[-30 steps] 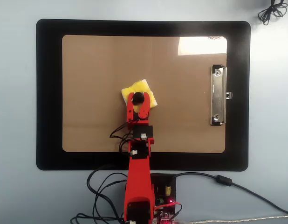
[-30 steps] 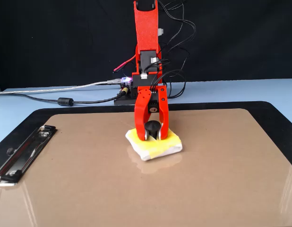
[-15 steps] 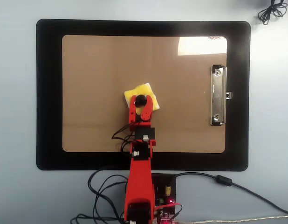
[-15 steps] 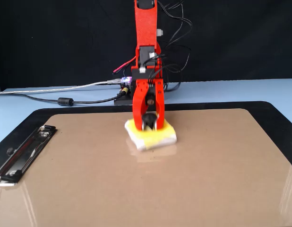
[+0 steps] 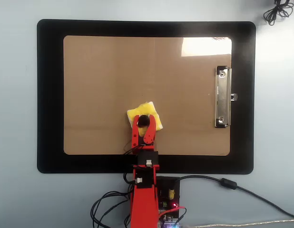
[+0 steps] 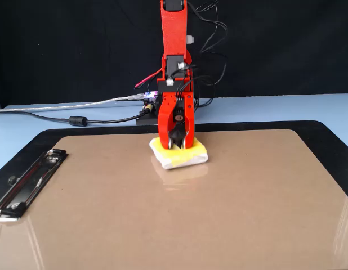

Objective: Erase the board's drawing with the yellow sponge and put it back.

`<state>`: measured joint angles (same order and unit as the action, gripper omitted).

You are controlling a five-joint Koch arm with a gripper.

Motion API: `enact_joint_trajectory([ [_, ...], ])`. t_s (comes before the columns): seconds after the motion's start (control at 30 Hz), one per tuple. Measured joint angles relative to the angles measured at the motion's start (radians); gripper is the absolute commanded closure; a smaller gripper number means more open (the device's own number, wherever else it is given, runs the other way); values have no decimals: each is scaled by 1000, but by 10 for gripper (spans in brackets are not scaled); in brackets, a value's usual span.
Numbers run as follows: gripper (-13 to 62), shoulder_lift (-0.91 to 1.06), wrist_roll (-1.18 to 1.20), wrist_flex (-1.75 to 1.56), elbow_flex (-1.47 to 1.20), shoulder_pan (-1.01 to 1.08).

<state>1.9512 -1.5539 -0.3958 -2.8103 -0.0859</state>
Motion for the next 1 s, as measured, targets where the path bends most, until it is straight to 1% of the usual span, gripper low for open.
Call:
enact_joint_trajectory([
  [0.07,577,-15,-2,0,0,0],
  [0.17,577,-178,0,2,160,-3],
  [0.23,577,-339,-2,0,341,0],
  [0.27,577,-453,0,-3,457,0],
  [0.33,577,-558,-5,-28,534,2],
  [0.4,577,-597,-6,-54,566,-3],
  [0.47,577,-557,-5,-72,495,0],
  [0.53,577,-449,-5,-83,350,0],
  [0.6,577,-255,-5,-78,123,0],
  [0.73,577,57,-2,-35,-104,2],
  [0.77,577,144,-2,15,-124,-6],
  [0.87,577,202,-2,170,-28,-18],
  [0.93,577,213,-2,318,130,-18],
  [0.97,577,227,-2,439,273,-18],
  [1.0,577,239,-2,514,353,-18],
])
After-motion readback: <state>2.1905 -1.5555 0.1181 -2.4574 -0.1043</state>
